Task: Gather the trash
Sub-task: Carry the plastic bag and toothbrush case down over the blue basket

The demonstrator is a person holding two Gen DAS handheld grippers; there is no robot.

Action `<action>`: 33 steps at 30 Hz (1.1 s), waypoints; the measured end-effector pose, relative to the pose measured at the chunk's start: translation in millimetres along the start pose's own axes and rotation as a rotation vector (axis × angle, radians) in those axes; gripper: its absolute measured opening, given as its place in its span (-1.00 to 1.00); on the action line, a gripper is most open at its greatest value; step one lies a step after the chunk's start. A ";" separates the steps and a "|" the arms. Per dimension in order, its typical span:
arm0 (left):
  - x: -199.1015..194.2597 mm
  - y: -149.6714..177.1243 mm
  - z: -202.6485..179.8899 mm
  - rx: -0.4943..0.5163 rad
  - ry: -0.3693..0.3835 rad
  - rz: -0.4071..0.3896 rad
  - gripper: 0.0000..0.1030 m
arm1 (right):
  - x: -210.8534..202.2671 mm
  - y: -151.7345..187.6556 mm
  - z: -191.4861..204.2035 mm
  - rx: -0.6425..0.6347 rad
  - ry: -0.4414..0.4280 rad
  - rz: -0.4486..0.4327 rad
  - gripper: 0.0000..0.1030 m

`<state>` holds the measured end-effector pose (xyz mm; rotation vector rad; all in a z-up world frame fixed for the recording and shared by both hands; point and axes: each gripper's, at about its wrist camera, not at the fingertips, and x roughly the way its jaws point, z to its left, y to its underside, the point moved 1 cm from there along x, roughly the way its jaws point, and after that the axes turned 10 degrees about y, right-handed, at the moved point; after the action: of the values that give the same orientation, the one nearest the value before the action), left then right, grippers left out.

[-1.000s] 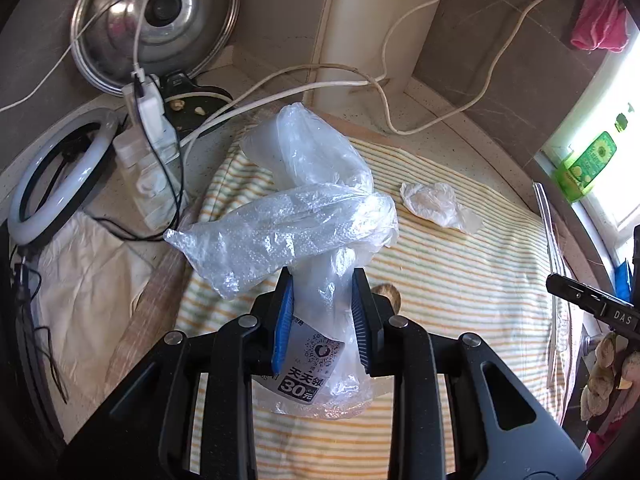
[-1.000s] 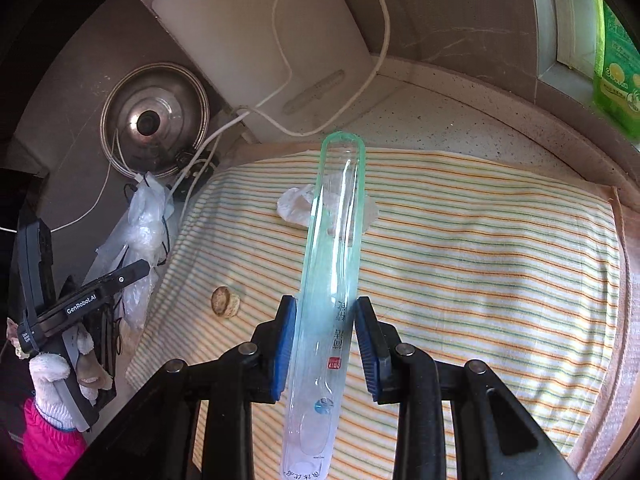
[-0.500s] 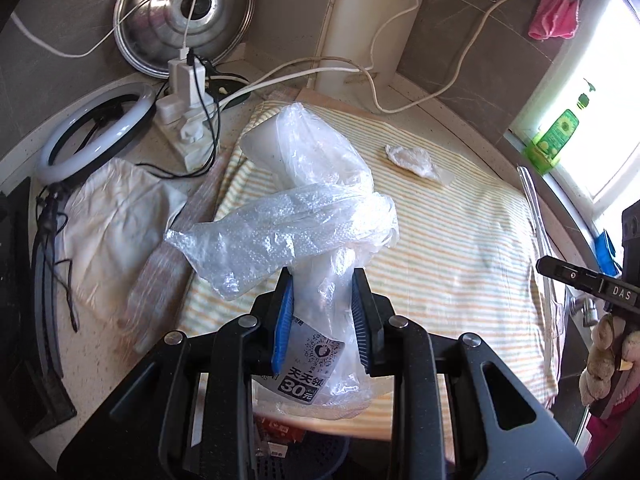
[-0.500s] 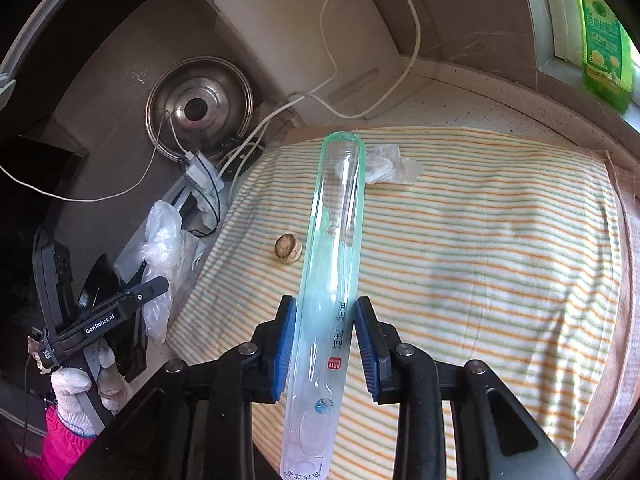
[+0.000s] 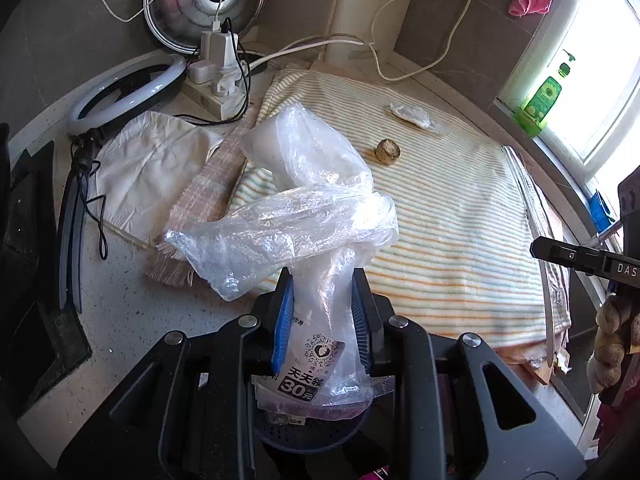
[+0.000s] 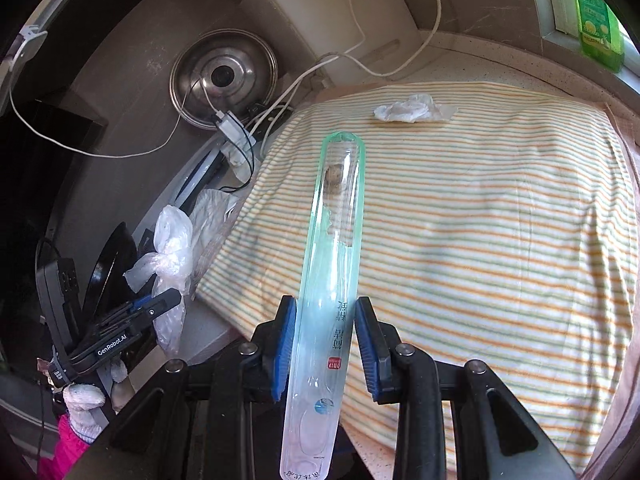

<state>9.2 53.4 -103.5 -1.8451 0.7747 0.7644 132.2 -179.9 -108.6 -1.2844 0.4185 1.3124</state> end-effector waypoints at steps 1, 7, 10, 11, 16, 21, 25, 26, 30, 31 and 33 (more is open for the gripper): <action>-1.2 4.6 2.0 -0.001 0.002 0.006 -0.48 | 0.4 4.9 3.6 -0.001 -0.001 0.004 -0.41; -7.7 33.1 13.3 -0.010 0.015 0.030 -0.48 | 4.9 32.6 25.8 -0.012 -0.010 0.032 -0.41; -7.8 47.1 18.9 -0.011 0.022 0.053 -0.48 | 8.7 47.7 36.6 -0.016 -0.018 0.053 -0.41; -7.6 51.4 20.4 -0.011 0.025 0.061 -0.48 | 10.6 53.6 41.3 -0.017 -0.019 0.060 -0.41; -6.5 74.9 26.6 -0.015 0.040 0.096 -0.48 | 22.8 76.6 55.9 -0.022 -0.024 0.100 -0.41; -3.8 96.7 28.4 0.000 0.044 0.131 -0.48 | 35.4 100.2 69.4 -0.025 -0.027 0.139 -0.41; 1.0 113.9 30.7 -0.006 0.056 0.162 -0.48 | 45.4 118.7 78.5 -0.036 -0.018 0.173 -0.41; 2.4 118.3 31.4 -0.008 0.058 0.169 -0.48 | 47.5 122.7 80.2 -0.037 -0.018 0.182 -0.41; 9.7 136.9 31.6 -0.010 0.064 0.206 -0.48 | 58.4 140.7 84.4 -0.038 -0.013 0.222 -0.41; 12.2 141.4 32.2 -0.011 0.065 0.217 -0.48 | 61.5 144.9 84.9 -0.037 -0.013 0.233 -0.41; 17.9 149.9 34.6 -0.019 0.069 0.240 -0.48 | 66.6 152.8 85.4 -0.038 -0.010 0.252 -0.41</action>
<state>-102.8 31.3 -208.1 -1.8236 1.0499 0.8656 -14.3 -113.4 -204.4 -1.2869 0.5653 1.5432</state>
